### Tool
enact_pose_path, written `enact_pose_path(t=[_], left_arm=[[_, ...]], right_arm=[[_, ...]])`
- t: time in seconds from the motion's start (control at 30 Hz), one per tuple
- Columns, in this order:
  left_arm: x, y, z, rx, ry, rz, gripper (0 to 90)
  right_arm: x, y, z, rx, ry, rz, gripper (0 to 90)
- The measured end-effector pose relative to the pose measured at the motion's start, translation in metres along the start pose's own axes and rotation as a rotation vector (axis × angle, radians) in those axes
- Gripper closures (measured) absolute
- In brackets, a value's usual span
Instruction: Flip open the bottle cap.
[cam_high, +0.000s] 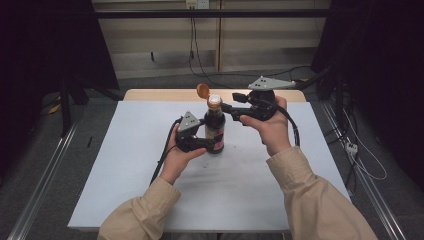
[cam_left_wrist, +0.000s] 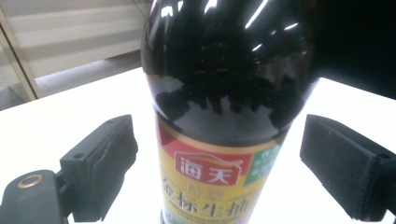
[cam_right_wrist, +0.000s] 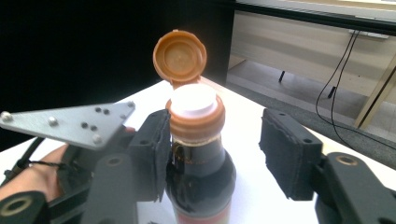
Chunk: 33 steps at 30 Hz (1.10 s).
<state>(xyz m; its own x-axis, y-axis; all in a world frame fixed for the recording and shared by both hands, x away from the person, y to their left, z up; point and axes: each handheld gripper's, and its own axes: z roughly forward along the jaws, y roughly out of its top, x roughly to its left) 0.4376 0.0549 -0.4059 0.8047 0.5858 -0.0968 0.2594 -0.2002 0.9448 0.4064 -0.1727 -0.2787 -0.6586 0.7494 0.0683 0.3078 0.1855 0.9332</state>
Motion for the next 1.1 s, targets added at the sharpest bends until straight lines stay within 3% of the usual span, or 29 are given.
enact_pose_path(t=[0.1, 0.27, 0.4, 0.7, 0.87, 1.1], left_arm=[[0.002, 0.002, -0.006, -0.010, -0.023, -0.019, 10.4], [0.002, 0.004, -0.015, 0.003, -0.036, -0.015, 8.5], [0.004, 0.003, -0.024, 0.012, -0.020, -0.019, 7.5], [0.009, 0.003, -0.049, -0.019, -0.028, -0.018, 7.0], [0.011, 0.002, -0.062, -0.005, -0.032, -0.013, 6.0], [0.013, -0.007, -0.075, -0.016, -0.050, -0.013, 5.6]], right_arm=[[0.000, -0.005, -0.003, -0.001, 0.003, 0.007, 38.6], [0.000, -0.014, -0.009, -0.013, 0.004, 0.011, 35.6], [0.001, -0.019, -0.013, -0.020, 0.009, 0.011, 34.5], [0.008, -0.034, -0.020, -0.030, 0.032, 0.000, 33.5], [0.010, -0.046, -0.025, -0.038, 0.037, 0.005, 32.9], [0.004, -0.067, -0.031, -0.008, 0.026, 0.021, 28.1]])
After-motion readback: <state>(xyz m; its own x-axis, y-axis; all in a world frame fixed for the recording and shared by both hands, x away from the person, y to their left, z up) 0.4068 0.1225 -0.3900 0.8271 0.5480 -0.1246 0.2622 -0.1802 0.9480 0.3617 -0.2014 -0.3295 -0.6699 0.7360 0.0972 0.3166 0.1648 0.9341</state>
